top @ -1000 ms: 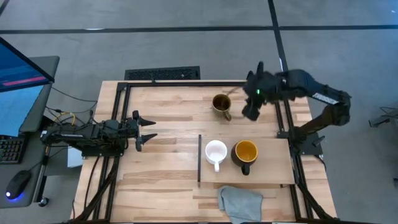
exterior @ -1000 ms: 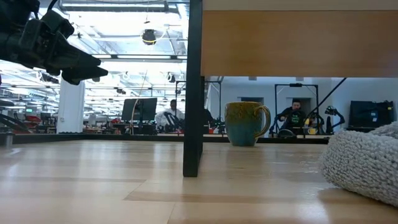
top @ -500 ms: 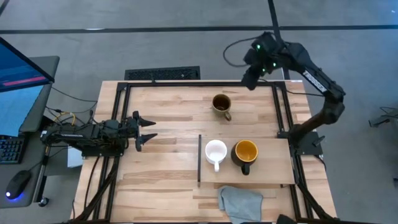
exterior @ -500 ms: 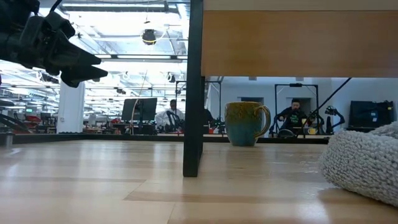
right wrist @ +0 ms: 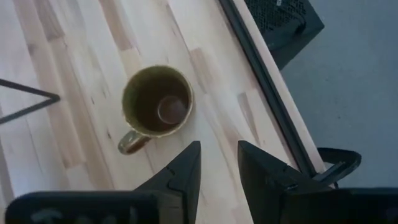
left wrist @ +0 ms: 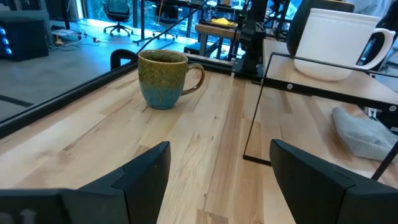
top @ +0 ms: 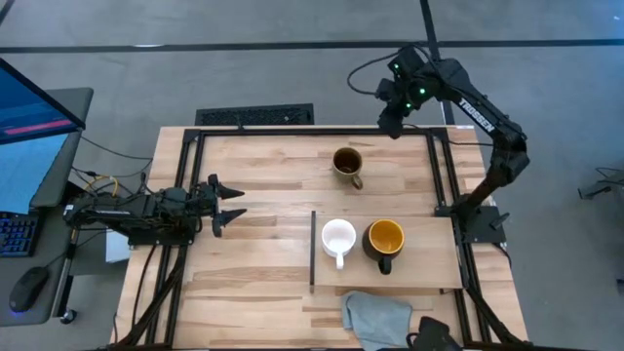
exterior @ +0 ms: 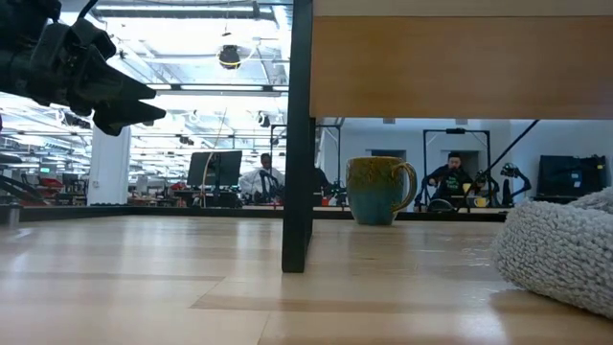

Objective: Stack small to large cups/mugs on shelf
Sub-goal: Put the blue mug on the shelf

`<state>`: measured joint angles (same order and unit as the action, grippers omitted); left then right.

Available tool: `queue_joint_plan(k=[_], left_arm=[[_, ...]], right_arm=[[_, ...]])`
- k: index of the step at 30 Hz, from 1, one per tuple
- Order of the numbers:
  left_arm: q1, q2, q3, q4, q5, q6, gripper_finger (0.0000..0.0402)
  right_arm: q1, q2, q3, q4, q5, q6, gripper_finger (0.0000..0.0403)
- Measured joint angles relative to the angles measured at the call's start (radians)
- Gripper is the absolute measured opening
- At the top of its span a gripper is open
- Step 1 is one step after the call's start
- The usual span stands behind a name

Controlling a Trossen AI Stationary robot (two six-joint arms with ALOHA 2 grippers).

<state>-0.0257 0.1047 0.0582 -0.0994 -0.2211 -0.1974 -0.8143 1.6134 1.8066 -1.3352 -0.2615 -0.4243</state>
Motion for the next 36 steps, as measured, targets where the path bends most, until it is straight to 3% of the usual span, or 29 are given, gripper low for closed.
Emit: queue_joint_plan(k=[7,15,21,36], left_arm=[[0.000,0.000,0.000,0.000,0.005,0.000,0.0266],[0.000,0.000,0.000,0.000,0.006,0.011,0.0266],[0.000,0.000,0.000,0.000,0.006,0.043,0.0266],[0.000,0.000,0.000,0.016,-0.003,0.397,0.0266]], right_arm=[[0.003,0.023,0.061,-0.024,-0.011,0.071,0.0127],[0.032,0.023,0.139,-0.052,-0.086,0.272,0.0127],[0.089,0.023,0.156,0.033,-0.124,0.430,0.0127],[0.136,0.023,0.156,0.178,-0.123,0.645,0.0127]])
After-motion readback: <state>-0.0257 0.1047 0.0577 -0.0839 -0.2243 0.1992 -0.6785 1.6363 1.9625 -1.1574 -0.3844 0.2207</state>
